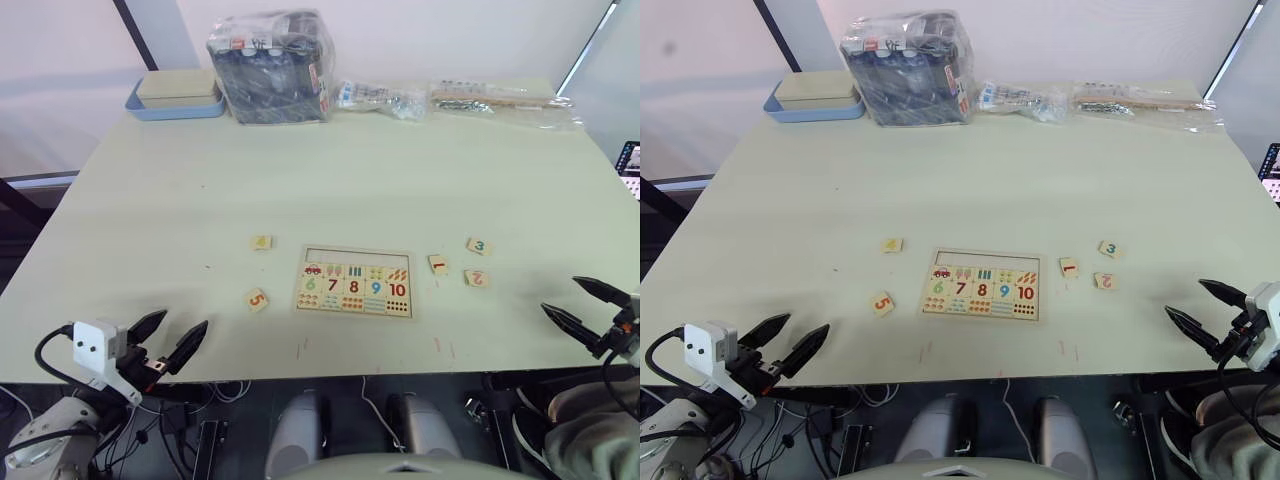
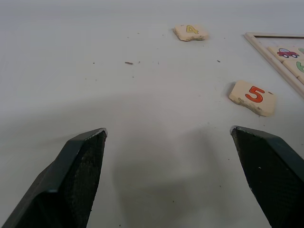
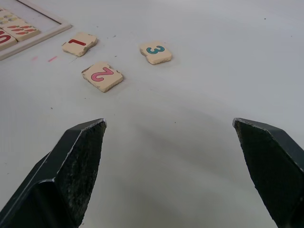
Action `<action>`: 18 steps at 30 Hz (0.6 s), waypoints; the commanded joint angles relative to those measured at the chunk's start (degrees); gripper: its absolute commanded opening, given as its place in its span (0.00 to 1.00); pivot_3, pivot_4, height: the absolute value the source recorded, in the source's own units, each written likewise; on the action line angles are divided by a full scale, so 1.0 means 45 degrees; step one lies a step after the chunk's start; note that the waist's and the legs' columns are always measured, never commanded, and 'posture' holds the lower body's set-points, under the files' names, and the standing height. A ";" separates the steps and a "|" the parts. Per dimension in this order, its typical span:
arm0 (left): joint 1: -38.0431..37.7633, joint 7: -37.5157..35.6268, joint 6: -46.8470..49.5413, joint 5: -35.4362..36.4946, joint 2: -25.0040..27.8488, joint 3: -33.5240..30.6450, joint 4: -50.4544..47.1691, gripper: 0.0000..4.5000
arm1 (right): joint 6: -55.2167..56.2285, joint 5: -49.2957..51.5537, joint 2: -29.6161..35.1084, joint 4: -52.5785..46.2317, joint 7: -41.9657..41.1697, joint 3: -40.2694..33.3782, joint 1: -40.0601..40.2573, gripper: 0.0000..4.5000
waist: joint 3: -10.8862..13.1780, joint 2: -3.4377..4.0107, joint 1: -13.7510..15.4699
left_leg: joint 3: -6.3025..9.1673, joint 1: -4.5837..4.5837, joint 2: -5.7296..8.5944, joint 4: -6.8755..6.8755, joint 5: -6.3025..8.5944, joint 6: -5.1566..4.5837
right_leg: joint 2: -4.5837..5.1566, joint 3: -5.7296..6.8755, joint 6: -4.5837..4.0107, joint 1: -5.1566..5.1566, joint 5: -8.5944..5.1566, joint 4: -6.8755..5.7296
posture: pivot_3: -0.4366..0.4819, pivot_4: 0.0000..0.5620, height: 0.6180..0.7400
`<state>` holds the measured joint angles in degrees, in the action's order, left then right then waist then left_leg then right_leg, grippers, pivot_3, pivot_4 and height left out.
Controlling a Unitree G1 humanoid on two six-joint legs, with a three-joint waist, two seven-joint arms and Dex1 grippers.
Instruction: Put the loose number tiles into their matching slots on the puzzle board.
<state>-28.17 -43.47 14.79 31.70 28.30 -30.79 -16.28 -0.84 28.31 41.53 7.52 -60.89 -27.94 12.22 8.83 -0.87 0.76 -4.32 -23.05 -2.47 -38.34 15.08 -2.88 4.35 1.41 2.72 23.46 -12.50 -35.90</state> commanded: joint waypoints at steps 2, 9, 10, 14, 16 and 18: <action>0.0052 -0.0012 -0.0049 0.0145 0.0033 -0.0015 -0.0120 0.98 | 0.0132 0.0080 0.0008 -0.0214 -0.0016 -0.0120 -0.0057 1.00 | 0.0000 0.0000 0.0000 | 0.0000 0.0000 0.0000 0.0000 0.0000 0.0000 | 0.0001 0.0000 0.0000 0.0000 0.0000 0.0000 | 0.48 0.27 1.00; 0.0262 -0.0008 -0.0034 0.0162 0.0035 -0.0041 -0.0074 0.98 | 0.0117 0.0080 -0.0054 -0.0309 0.0009 -0.0061 -0.0059 1.00 | 0.0000 0.0000 -0.0001 | -0.0001 -0.0002 0.0001 0.0000 0.0020 0.0034 | -0.0002 0.0003 -0.0001 0.0000 0.0000 0.0001 | 0.48 0.27 1.00; 0.0276 -0.0017 -0.0019 0.0175 0.0047 -0.0048 -0.0075 0.98 | 0.0114 0.0080 -0.0052 -0.0313 0.0014 -0.0055 -0.0066 1.00 | 0.0000 0.0000 -0.0002 | 0.0000 -0.0003 0.0001 0.0000 0.0020 0.0034 | -0.0002 0.0003 -0.0001 0.0000 0.0000 0.0001 | 0.48 0.27 1.00; 0.0313 -0.0075 0.0041 0.0251 0.0092 -0.0081 -0.0117 0.98 | 0.0137 0.0061 -0.0059 -0.0314 0.0027 -0.0024 -0.0095 1.00 | 0.0000 0.0000 0.0001 | 0.0001 -0.0003 0.0002 0.0000 0.0020 0.0034 | -0.0010 0.0005 0.0000 0.0001 -0.0001 0.0002 | 0.48 0.27 1.00; 0.0305 -0.0162 0.0045 0.0282 0.0118 -0.0079 -0.0156 0.98 | 0.0193 0.0040 -0.0067 -0.0316 0.0015 -0.0001 -0.0116 1.00 | 0.0000 0.0000 0.0000 | 0.0001 -0.0003 0.0001 0.0000 0.0020 0.0034 | -0.0024 0.0004 0.0000 0.0001 -0.0001 0.0002 | 0.48 0.27 1.00; 0.0286 -0.0273 0.0023 0.0234 0.0175 -0.0036 -0.0197 0.98 | 0.0267 0.0014 -0.0076 -0.0349 0.0001 0.0043 -0.0160 1.00 | 0.0000 0.0000 -0.0001 | 0.0001 -0.0003 0.0001 0.0000 0.0020 0.0034 | -0.0024 0.0003 0.0001 0.0001 -0.0001 0.0002 | 0.48 0.27 1.00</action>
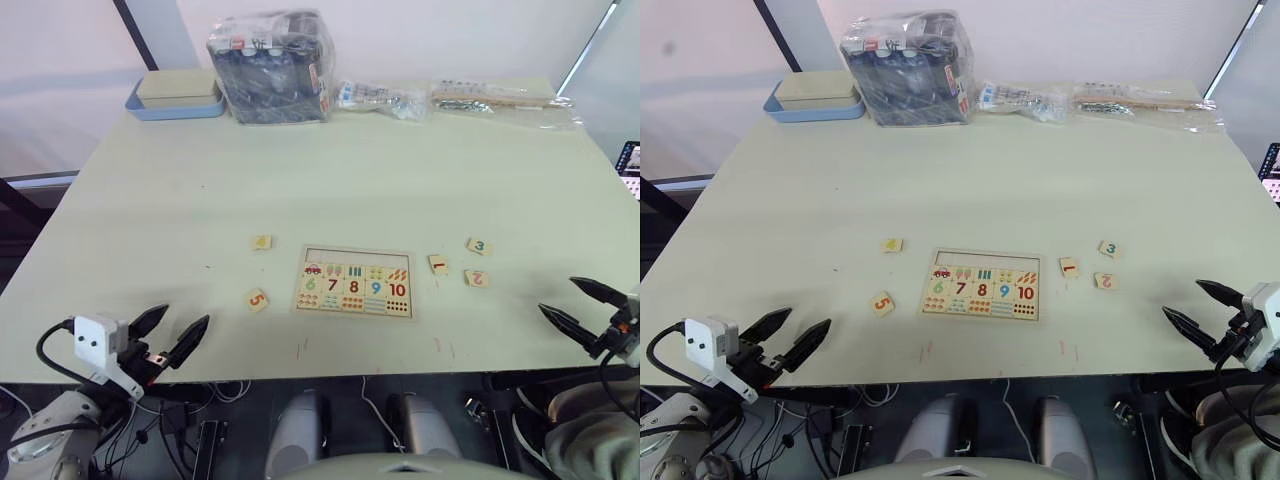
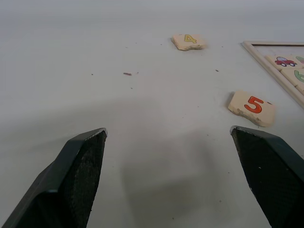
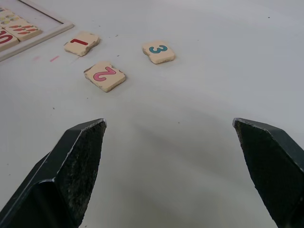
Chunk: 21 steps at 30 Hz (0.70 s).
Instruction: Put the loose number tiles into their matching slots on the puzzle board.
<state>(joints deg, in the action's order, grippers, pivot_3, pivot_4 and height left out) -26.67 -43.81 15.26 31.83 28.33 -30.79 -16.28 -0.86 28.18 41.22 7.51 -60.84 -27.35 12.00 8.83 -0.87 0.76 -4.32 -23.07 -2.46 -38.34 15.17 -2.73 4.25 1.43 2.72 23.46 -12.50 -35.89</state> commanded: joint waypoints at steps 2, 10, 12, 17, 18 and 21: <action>-0.0039 -0.0292 -0.0029 0.0264 0.0194 -0.0020 -0.0305 0.98 | 0.0282 0.0044 -0.0004 -0.0379 -0.0036 -0.0044 -0.0176 1.00 | 0.0000 0.0000 -0.0002 | 0.0000 0.0000 0.0000 0.0000 0.0000 0.0001 | 0.0001 0.0000 0.0000 0.0001 0.0000 0.0000 | 0.48 0.27 1.00; 0.0131 -0.1134 -0.0080 0.0841 0.0524 -0.0089 -0.1092 0.98 | -0.0221 0.0321 0.0325 -0.1189 -0.0417 0.0343 -0.0681 1.00 | 0.0002 0.0002 -0.0004 | 0.0001 -0.0001 -0.0005 0.0000 0.0001 0.0001 | 0.0015 0.0001 -0.0001 0.0003 0.0001 0.0000 | 0.48 0.27 1.00; 0.0138 -0.1664 0.0045 0.1228 0.0798 -0.0084 -0.1455 0.98 | -0.0581 0.0390 0.0561 -0.1615 -0.0632 0.0667 -0.0999 1.00 | 0.0003 0.0003 -0.0005 | 0.0001 -0.0002 -0.0006 0.0000 0.0000 0.0001 | 0.0014 0.0001 -0.0002 0.0004 0.0001 0.0000 | 0.48 0.27 1.00; 0.0490 -0.3707 -0.0296 0.2643 0.1116 -0.0006 -0.1715 0.98 | -0.1316 -0.0055 0.1346 -0.1998 -0.1539 0.2380 -0.2569 1.00 | 0.0008 0.0012 -0.0033 | -0.0015 0.0001 -0.0010 0.0000 0.0000 0.0000 | 0.0049 0.0041 -0.0003 0.0009 0.0002 0.0000 | 0.48 0.27 1.00; 0.0560 -0.4430 -0.0543 0.2813 0.1223 0.0017 -0.1678 0.98 | -0.1522 -0.0176 0.1486 -0.1955 -0.1664 0.2740 -0.2922 1.00 | 0.0008 0.0012 -0.0021 | -0.0013 0.0000 -0.0012 0.0000 -0.0005 -0.0008 | 0.0045 0.0048 -0.0003 0.0011 0.0002 0.0000 | 0.48 0.27 1.00; 0.0659 -0.6162 -0.0930 0.3101 0.1750 -0.0031 -0.1357 0.98 | -0.2060 -0.0617 0.1781 -0.1763 -0.2111 0.4003 -0.4396 1.00 | 0.0008 0.0015 -0.0017 | -0.0019 -0.0016 -0.0010 0.0007 -0.0030 -0.0051 | -0.0010 0.0052 -0.0024 0.0031 -0.0006 0.0001 | 0.48 0.27 1.00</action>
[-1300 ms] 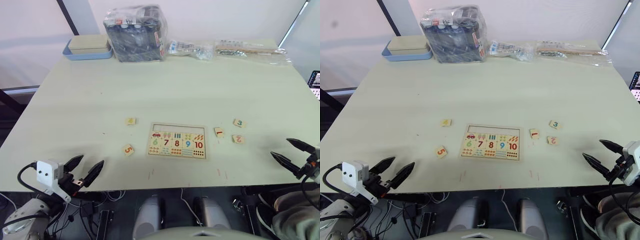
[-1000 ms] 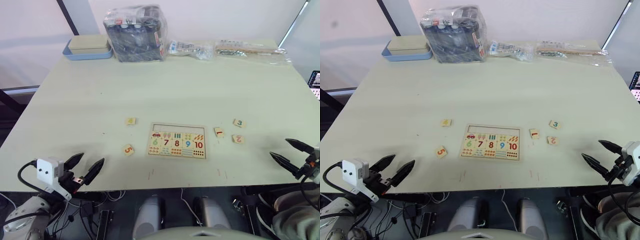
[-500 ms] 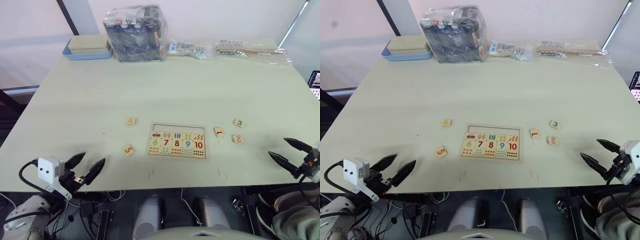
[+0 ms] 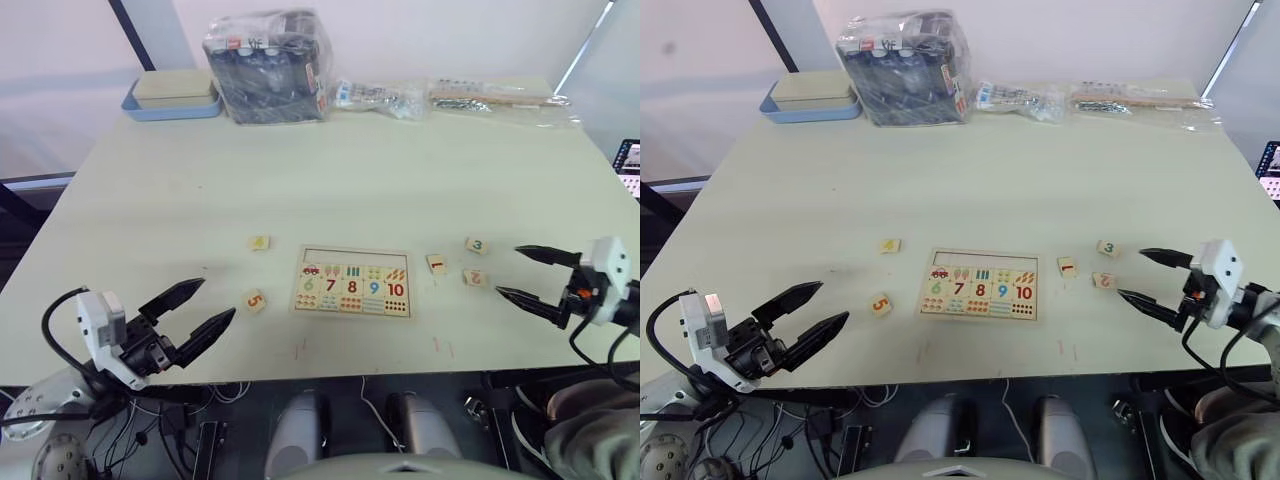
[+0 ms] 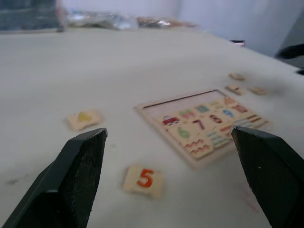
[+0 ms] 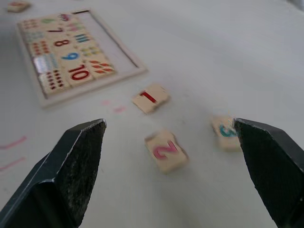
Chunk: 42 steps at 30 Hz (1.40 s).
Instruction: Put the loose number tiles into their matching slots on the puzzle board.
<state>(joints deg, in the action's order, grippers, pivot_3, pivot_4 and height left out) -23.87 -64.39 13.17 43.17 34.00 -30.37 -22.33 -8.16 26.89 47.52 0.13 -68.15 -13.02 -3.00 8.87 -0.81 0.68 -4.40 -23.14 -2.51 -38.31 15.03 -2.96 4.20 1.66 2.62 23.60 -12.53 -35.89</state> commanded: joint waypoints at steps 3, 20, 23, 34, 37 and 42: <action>-0.0077 -0.3090 -0.0540 0.0747 0.1049 -0.0131 0.0541 0.98 | -0.0624 -0.1072 0.0594 0.0409 -0.1239 0.2221 -0.2680 1.00 | 0.0001 0.0006 -0.0025 | 0.0006 -0.0060 0.0000 -0.0007 -0.0003 -0.0003 | -0.0012 0.0007 -0.0004 0.0055 0.0002 0.0000 | 0.48 0.27 1.00; -0.0416 -0.4423 -0.0737 0.0921 0.1223 -0.0647 0.1428 0.98 | 0.4325 -0.5106 -0.1504 0.9290 -0.3814 0.5947 -0.8983 1.00 | 0.0006 0.0008 -0.0073 | 0.0033 -0.0126 0.0029 -0.0029 -0.0006 -0.0007 | -0.0019 0.0058 -0.0005 0.0067 0.0002 0.0008 | 0.48 0.27 1.00; -0.0368 -0.4123 -0.0698 0.0920 0.1176 -0.0575 0.1196 0.98 | 0.5111 -0.5442 -0.1909 1.0559 -0.3727 0.5951 -0.9511 1.00 | 0.0006 0.0009 -0.0124 | 0.0035 -0.0121 0.0026 -0.0029 -0.0007 -0.0005 | -0.0023 0.0059 -0.0005 0.0065 0.0002 0.0004 | 0.48 0.27 1.00; -0.0160 -0.3114 -0.0434 0.0941 0.1069 -0.0375 0.0555 1.00 | 0.6315 -0.5845 -0.2588 1.2404 -0.4031 0.5795 -1.0316 0.65 | 0.0004 0.0008 -0.0357 | 0.0036 -0.0076 0.0012 -0.0033 -0.0011 0.0000 | -0.0026 0.0051 -0.0007 0.0023 0.0006 -0.0015 | 0.48 0.27 1.00; -0.0192 -0.2815 -0.0363 0.0957 0.0955 -0.0264 0.0257 1.00 | 0.6410 -0.5737 -0.2797 1.2385 -0.4082 0.5632 -1.0286 0.65 | 0.0004 0.0007 -0.0363 | 0.0032 -0.0076 0.0010 -0.0034 -0.0011 0.0002 | -0.0025 0.0047 -0.0009 0.0022 0.0007 -0.0015 | 0.48 0.27 1.00; -0.0157 -0.2592 -0.0244 0.0997 0.0908 -0.0224 0.0068 1.00 | 0.6523 -0.5859 -0.2995 1.2474 -0.4121 0.5542 -1.0300 0.65 | 0.0003 0.0009 -0.0379 | 0.0030 -0.0071 -0.0001 -0.0031 -0.0014 0.0008 | -0.0034 0.0045 -0.0016 0.0022 0.0010 -0.0017 | 0.48 0.27 1.00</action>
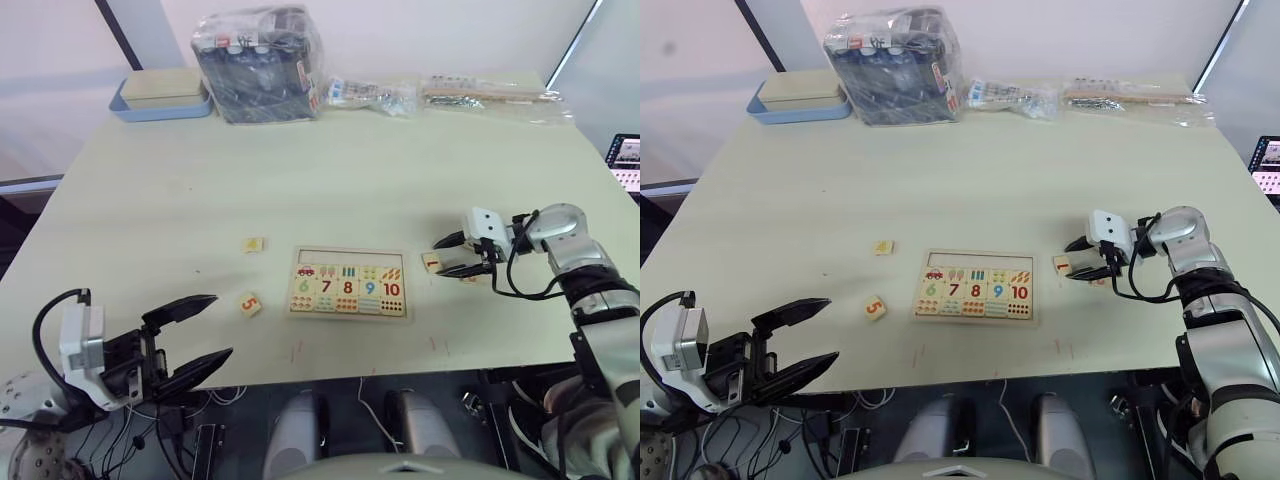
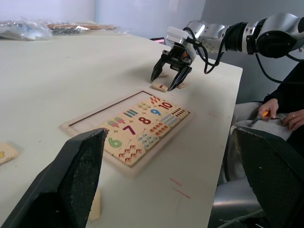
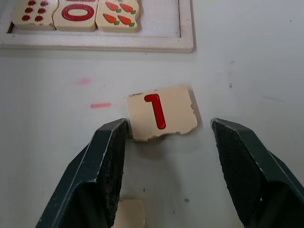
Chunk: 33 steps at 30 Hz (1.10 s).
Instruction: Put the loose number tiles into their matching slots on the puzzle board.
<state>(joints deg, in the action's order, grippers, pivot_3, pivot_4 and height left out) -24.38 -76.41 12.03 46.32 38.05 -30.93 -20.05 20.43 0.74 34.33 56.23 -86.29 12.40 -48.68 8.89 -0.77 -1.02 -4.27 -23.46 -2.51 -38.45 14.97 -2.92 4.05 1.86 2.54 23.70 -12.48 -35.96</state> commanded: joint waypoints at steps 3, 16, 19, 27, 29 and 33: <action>-0.0069 0.0123 0.0053 0.0357 0.0023 -0.0142 -0.0494 1.00 | 0.0189 -0.0073 -0.0119 0.0081 -0.0174 -0.0119 -0.0206 0.65 | 0.0000 0.0000 -0.0001 | -0.0004 0.0005 -0.0005 0.0002 -0.0001 0.0002 | -0.0002 -0.0002 -0.0002 0.0000 0.0001 -0.0001 | 0.48 0.27 1.00; -0.0383 -0.0098 -0.0019 0.0462 0.0182 -0.0415 -0.0534 1.00 | -0.0634 0.0178 -0.0250 -0.0336 -0.0565 -0.0326 0.0021 0.34 | 0.0000 0.0001 0.0001 | -0.0010 0.0012 -0.0007 0.0001 -0.0004 0.0008 | -0.0002 -0.0006 -0.0004 -0.0005 0.0003 -0.0002 | 0.48 0.27 1.00; -0.0312 -0.0342 -0.0024 0.0473 0.0346 -0.0454 -0.0296 1.00 | -0.1168 0.0519 -0.0078 -0.1265 -0.0536 -0.0585 0.0492 0.34 | 0.0001 0.0003 0.0008 | -0.0009 0.0012 -0.0010 0.0002 -0.0005 0.0009 | -0.0002 -0.0005 -0.0006 -0.0004 0.0004 -0.0003 | 0.48 0.27 1.00; -0.0119 -0.0714 -0.0109 0.0343 0.0497 -0.0356 0.0041 1.00 | -0.5275 0.1685 0.1160 -0.8115 0.1121 -0.1633 0.3503 0.34 | 0.0009 0.0018 0.0080 | -0.0005 -0.0034 -0.0005 0.0001 -0.0028 0.0049 | 0.0009 0.0007 -0.0004 0.0025 0.0004 0.0006 | 0.48 0.27 1.00; -0.0012 -0.0692 -0.0128 0.0263 0.0479 -0.0210 0.0123 1.00 | -0.8079 0.2247 0.1809 -1.1386 0.2039 -0.2126 0.4950 0.34 | 0.0007 0.0026 0.0141 | -0.0001 -0.0030 -0.0007 0.0001 -0.0009 0.0019 | 0.0008 0.0008 -0.0004 0.0024 0.0003 0.0005 | 0.48 0.27 1.00; 0.0159 -0.0647 -0.0139 0.0176 0.0422 -0.0005 0.0220 1.00 | -1.3099 0.1739 0.2071 -1.6350 0.5505 -0.3270 0.7033 0.34 | -0.0007 0.0021 0.0175 | 0.0024 -0.0048 -0.0017 0.0005 -0.0001 0.0009 | 0.0012 0.0037 -0.0008 0.0035 0.0000 0.0004 | 0.48 0.27 1.00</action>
<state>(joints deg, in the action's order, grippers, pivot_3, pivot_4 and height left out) -23.74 -79.10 11.95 46.91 39.78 -30.80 -18.59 -28.50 8.99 43.32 -7.72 -68.77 1.35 -18.37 8.86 -0.68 -0.23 -4.15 -23.68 -2.60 -38.43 14.96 -2.88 4.11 2.04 2.50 23.86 -12.48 -35.96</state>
